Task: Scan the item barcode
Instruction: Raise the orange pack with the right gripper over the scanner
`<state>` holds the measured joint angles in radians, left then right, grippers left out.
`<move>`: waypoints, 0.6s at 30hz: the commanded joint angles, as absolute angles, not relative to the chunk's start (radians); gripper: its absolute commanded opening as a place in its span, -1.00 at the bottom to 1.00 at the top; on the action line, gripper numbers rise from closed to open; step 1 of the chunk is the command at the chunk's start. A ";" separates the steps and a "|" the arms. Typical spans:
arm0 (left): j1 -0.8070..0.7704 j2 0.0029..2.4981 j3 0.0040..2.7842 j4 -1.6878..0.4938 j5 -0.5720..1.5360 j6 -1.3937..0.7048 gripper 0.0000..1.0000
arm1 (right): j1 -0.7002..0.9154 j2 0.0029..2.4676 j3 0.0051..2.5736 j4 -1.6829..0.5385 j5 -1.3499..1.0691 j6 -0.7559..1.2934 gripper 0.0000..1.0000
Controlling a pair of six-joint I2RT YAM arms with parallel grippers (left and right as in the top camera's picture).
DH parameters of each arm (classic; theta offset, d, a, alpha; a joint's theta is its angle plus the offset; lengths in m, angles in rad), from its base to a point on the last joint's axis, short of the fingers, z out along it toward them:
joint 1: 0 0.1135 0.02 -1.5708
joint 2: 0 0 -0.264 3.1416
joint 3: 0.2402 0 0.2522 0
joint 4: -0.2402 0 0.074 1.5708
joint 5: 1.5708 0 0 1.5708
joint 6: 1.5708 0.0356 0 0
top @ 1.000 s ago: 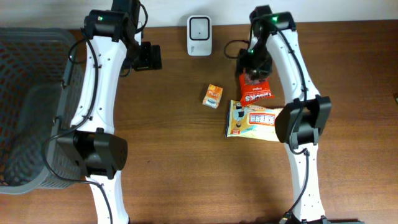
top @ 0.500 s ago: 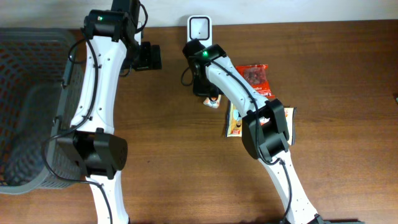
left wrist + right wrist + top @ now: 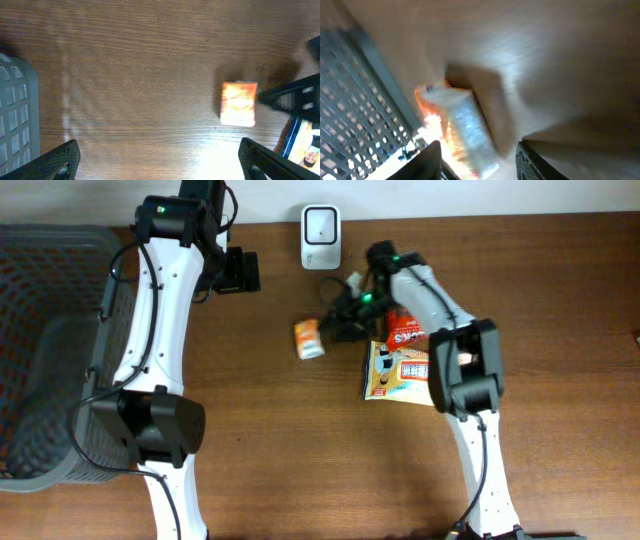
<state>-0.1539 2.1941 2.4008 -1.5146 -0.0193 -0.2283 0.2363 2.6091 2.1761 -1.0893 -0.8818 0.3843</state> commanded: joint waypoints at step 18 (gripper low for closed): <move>-0.148 2.188 2.402 -1.515 -0.026 -0.231 0.98 | 0.250 2.593 2.194 -1.094 -1.110 0.200 -0.92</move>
<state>-0.1539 2.1941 2.4008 -1.5143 -0.0193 -0.2283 0.2989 2.5977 2.1998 -1.1091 -0.8761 0.1902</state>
